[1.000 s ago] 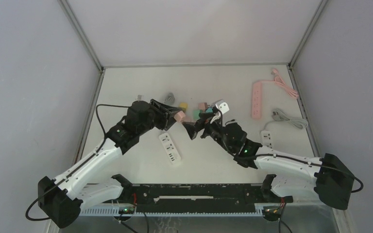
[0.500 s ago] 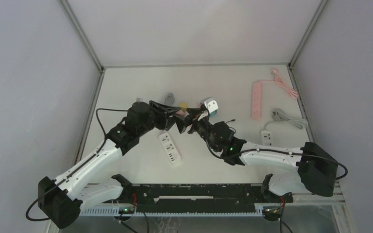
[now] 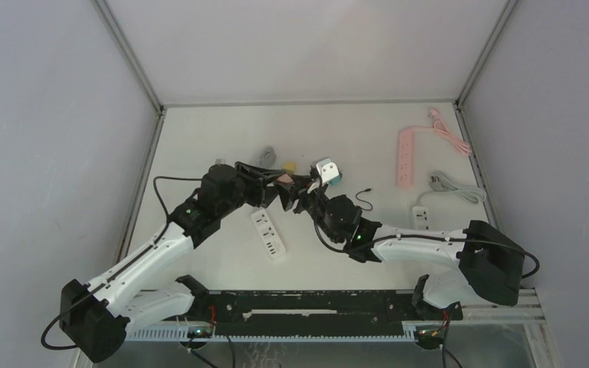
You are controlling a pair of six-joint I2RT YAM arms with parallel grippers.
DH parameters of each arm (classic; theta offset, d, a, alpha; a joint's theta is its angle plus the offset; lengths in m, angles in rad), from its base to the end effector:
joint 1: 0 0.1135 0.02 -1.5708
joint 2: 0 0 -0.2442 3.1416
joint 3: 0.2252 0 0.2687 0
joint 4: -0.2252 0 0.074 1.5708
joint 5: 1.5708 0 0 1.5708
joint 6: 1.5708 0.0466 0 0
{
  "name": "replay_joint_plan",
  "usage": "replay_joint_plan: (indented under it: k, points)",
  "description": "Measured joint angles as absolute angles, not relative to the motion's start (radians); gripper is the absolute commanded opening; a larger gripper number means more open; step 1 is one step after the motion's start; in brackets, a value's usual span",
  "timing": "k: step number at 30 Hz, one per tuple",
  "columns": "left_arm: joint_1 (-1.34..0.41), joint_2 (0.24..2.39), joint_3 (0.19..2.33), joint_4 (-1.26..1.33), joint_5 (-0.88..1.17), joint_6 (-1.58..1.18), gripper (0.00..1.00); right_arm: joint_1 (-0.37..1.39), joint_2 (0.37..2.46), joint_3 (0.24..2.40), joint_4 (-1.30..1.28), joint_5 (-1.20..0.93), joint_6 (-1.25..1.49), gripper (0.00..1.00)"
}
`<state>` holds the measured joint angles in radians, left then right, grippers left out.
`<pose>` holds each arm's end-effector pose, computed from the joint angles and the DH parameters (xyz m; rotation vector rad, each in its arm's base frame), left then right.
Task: Insert the plug
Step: Pick up the plug from the center of the board.
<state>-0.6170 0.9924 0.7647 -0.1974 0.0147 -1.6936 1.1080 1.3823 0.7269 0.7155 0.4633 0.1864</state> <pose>0.2158 -0.1539 0.2676 -1.1864 2.0084 -1.3834 0.1677 0.2895 0.2483 -0.3326 1.5204 0.6826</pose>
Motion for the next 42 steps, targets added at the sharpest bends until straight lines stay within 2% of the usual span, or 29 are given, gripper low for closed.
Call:
replay_joint_plan:
  k: [13,16,20,24,27,30,33,38,42]
  points:
    - [-0.617,0.969,0.748,-0.164,0.027,-1.714,0.00,1.106,1.397,0.727,0.724,0.458,0.192,0.52]
    - [-0.617,0.968,0.748,-0.155,0.031,-1.720,0.00,1.106,1.397,0.727,0.734,0.450,0.192,0.44]
    - [-0.617,0.968,0.743,-0.138,0.034,-1.728,0.03,1.104,1.397,0.727,0.744,0.442,0.190,0.28]
    - [-0.617,0.968,0.732,-0.127,0.034,-1.729,0.15,1.101,1.398,0.727,0.736,0.434,0.188,0.14]
    - [-0.617,0.966,0.724,-0.115,0.034,-1.728,0.32,1.099,1.397,0.727,0.734,0.429,0.188,0.01]
    - [-0.617,0.957,0.706,-0.107,0.033,-1.716,0.49,1.099,1.394,0.727,0.707,0.417,0.189,0.00]
    - [-0.616,0.945,0.699,-0.114,0.032,-1.665,0.61,1.099,1.377,0.727,0.668,0.401,0.194,0.00]
    - [-0.605,0.921,0.704,-0.179,0.028,-1.505,0.69,1.099,1.335,0.725,0.591,0.369,0.201,0.00]
    - [-0.589,0.904,0.704,-0.238,0.028,-1.383,0.69,1.100,1.300,0.719,0.509,0.347,0.206,0.00]
